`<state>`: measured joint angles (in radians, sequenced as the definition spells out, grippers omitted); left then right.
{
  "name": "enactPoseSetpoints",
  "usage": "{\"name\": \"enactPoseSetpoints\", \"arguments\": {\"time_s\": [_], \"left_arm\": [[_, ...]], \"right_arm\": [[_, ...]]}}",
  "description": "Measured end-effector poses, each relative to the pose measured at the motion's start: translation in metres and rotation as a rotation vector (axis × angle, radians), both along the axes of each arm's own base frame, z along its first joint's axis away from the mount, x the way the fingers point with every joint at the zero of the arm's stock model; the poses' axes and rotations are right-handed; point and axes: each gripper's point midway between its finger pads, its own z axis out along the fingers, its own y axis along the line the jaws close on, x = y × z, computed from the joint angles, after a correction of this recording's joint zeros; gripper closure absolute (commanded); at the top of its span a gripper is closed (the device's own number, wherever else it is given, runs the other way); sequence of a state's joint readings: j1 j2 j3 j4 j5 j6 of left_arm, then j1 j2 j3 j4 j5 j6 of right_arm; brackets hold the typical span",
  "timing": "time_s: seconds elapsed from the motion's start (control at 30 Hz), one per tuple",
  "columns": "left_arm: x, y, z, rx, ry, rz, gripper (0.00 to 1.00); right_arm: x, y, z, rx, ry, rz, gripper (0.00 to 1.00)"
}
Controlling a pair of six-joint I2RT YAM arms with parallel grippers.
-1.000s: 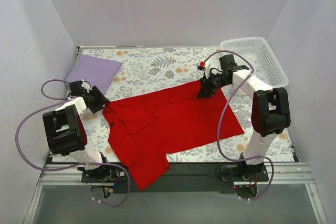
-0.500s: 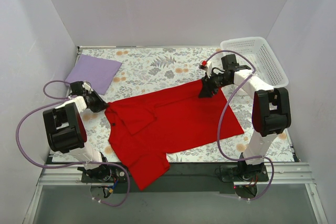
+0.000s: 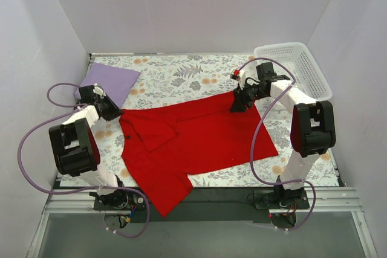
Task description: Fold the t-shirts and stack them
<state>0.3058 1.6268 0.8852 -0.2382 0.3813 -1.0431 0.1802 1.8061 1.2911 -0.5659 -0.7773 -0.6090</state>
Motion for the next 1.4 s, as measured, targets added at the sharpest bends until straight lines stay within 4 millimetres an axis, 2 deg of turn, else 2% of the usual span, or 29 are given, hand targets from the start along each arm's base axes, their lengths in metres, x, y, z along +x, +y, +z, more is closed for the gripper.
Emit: {"name": "enactPoseSetpoints", "arguments": {"time_s": [0.2,0.3,0.4,0.57,0.7,0.73,0.87,0.9,0.93,0.97,1.07,1.17,1.23,1.3,1.4], "left_arm": [[0.029,0.004,0.027,0.032,-0.08,-0.02,1.0],[0.048,0.008,0.034,0.046,-0.104,-0.023,1.0],[0.066,0.013,0.031,0.057,-0.104,-0.025,1.0],[0.084,0.017,0.016,0.066,-0.068,-0.029,1.0],[0.096,0.019,0.011,0.081,-0.049,-0.03,0.86],[0.099,0.021,0.012,0.09,-0.05,-0.028,0.75],[0.105,0.03,0.022,0.15,-0.062,0.011,0.61],[0.104,0.034,0.027,0.169,-0.068,0.025,0.55],[0.103,0.037,0.034,0.185,-0.079,0.039,0.41],[0.101,0.04,0.044,0.206,-0.096,0.055,0.35],[0.087,0.043,0.088,0.242,-0.189,0.112,0.07],[0.062,0.04,0.133,0.231,-0.299,0.179,0.08],[0.045,0.03,0.148,0.189,-0.344,0.184,0.11],[0.027,0.015,0.148,0.12,-0.36,0.166,0.13],[0.006,-0.006,0.129,0.027,-0.318,0.129,0.15]], "right_arm": [[0.002,-0.003,-0.002,-0.016,-0.003,-0.009,0.52],[0.003,-0.004,-0.003,-0.025,-0.005,-0.013,0.52],[0.005,-0.006,-0.005,-0.038,-0.013,-0.02,0.52],[0.008,-0.009,-0.007,-0.059,-0.025,-0.03,0.51],[0.01,-0.011,-0.008,-0.072,-0.03,-0.036,0.51],[0.01,-0.011,-0.008,-0.076,-0.031,-0.037,0.51],[0.012,-0.015,-0.011,-0.1,-0.045,-0.04,0.51],[0.012,-0.016,-0.012,-0.108,-0.051,-0.039,0.51],[0.011,-0.018,-0.014,-0.115,-0.053,-0.038,0.51],[0.009,-0.019,-0.015,-0.122,-0.055,-0.036,0.51],[0.002,-0.023,-0.011,-0.136,-0.085,-0.024,0.51],[-0.011,-0.024,0.006,-0.122,-0.158,0.009,0.5],[-0.025,-0.022,0.02,-0.092,-0.211,0.05,0.5],[-0.04,-0.016,0.036,-0.047,-0.289,0.114,0.46],[-0.077,0.003,0.048,0.011,-0.386,0.261,0.36]]}}
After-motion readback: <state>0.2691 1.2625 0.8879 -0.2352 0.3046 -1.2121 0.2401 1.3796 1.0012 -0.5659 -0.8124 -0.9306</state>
